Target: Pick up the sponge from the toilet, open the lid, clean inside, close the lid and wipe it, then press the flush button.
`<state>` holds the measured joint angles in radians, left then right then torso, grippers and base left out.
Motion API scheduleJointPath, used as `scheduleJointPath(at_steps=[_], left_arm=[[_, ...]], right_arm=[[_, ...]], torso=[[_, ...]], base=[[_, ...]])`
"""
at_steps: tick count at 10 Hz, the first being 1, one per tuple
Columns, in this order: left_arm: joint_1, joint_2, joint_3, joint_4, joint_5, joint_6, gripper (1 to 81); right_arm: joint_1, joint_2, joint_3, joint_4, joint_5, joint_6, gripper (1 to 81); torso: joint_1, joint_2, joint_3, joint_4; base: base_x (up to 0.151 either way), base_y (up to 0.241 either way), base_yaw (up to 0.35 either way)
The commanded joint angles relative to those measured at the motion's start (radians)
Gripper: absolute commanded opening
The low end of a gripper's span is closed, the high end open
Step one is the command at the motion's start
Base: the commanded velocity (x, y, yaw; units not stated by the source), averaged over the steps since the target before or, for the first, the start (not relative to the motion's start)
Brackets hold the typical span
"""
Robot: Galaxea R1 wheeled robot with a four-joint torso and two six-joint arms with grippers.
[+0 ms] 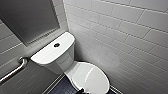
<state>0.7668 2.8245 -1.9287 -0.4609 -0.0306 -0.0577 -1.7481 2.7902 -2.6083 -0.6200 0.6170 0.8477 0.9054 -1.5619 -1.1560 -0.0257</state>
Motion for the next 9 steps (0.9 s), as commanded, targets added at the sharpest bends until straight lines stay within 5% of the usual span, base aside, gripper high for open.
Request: scheduleJointPath(at_steps=[1,9], left_arm=[[-0.096,0.021,0.018,-0.010,0.058,-0.005,81.1],[-0.105,0.083,-0.099,-0.012,0.035,-0.018,81.1]], right_arm=[[-0.043,-0.010,-0.007,-0.035,-0.066,0.004,1.0],[-0.048,-0.005,-0.007,-0.037,-0.068,0.005,1.0]], torso=[[0.000,0.000,0.000,0.000],[0.000,0.000,0.000,0.000]], base=[[0.000,0.000,0.000],[0.000,0.000,0.000]])
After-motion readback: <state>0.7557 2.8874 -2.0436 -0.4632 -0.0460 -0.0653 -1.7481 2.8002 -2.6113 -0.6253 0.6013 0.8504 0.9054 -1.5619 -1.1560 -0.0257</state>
